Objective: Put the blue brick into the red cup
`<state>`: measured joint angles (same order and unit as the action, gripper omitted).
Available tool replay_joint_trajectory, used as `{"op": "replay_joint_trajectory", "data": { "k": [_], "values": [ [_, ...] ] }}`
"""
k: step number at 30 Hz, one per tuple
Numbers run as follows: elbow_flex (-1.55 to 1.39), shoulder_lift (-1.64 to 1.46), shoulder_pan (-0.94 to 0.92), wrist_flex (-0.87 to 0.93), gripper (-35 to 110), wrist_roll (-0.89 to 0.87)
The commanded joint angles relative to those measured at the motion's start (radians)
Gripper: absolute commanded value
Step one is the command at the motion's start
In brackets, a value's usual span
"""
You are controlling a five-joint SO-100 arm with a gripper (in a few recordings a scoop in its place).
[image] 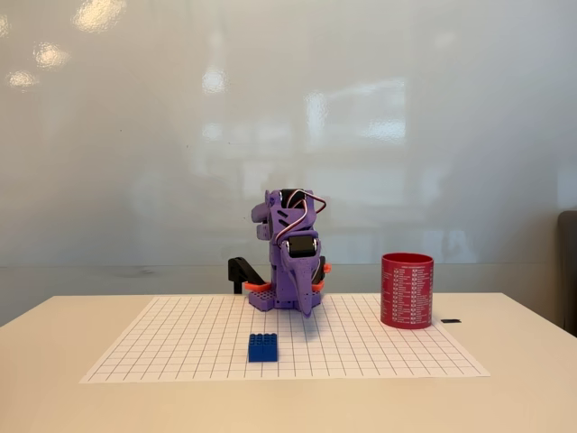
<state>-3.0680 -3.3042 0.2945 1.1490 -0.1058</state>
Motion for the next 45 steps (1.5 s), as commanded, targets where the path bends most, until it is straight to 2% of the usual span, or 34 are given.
{"op": "replay_joint_trajectory", "data": {
  "k": [1,11,15,20,24,32,38,41,45],
  "values": [
    [0.035,0.0,0.014,0.018,-1,-0.008],
    [0.061,0.0,-0.014,0.055,-1,-0.035],
    [0.209,0.0,-0.1,0.106,-1,-0.035],
    [0.491,0.031,-0.175,0.176,-1,0.044],
    [0.713,0.278,-0.179,0.222,-1,0.124],
    [1.031,0.868,-0.072,0.387,-1,0.235],
    [1.27,1.126,-0.121,0.497,-1,0.371],
    [1.307,1.207,-0.173,0.489,-1,0.431],
    [1.17,1.216,-0.219,0.364,-1,0.469]
  ]
}}
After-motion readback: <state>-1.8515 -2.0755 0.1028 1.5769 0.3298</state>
